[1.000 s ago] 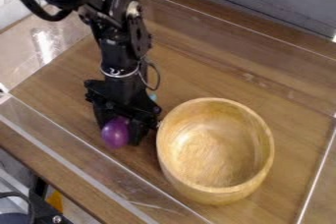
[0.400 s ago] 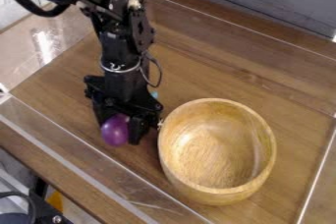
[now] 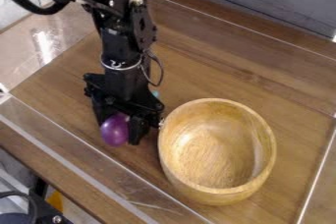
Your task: Put the purple eggplant in the brown bowl
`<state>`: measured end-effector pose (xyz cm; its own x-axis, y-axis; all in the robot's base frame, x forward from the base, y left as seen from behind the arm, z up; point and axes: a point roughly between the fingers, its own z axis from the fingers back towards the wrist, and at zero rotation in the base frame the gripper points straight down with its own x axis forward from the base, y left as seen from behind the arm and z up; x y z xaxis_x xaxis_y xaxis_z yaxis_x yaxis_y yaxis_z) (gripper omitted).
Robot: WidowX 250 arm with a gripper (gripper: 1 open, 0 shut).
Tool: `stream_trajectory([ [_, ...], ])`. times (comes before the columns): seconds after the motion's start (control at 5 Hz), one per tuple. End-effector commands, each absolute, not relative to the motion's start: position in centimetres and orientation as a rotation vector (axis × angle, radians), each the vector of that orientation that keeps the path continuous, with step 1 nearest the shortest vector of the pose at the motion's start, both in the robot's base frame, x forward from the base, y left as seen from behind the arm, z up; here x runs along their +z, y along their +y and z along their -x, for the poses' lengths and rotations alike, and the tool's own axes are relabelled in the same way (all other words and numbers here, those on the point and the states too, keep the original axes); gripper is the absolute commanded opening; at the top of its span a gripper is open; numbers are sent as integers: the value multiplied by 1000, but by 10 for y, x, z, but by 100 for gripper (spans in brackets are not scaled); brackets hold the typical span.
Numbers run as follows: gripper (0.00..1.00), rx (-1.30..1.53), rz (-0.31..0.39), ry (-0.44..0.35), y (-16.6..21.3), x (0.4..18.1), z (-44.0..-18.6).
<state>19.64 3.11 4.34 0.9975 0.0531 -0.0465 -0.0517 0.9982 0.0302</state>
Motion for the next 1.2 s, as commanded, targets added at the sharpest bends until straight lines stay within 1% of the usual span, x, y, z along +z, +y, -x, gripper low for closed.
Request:
stream_trajectory([
  [0.0, 0, 49, -44, -9, 31, 58, -206],
  [1.0, 0, 36, -54, -10, 22, 76, -205],
])
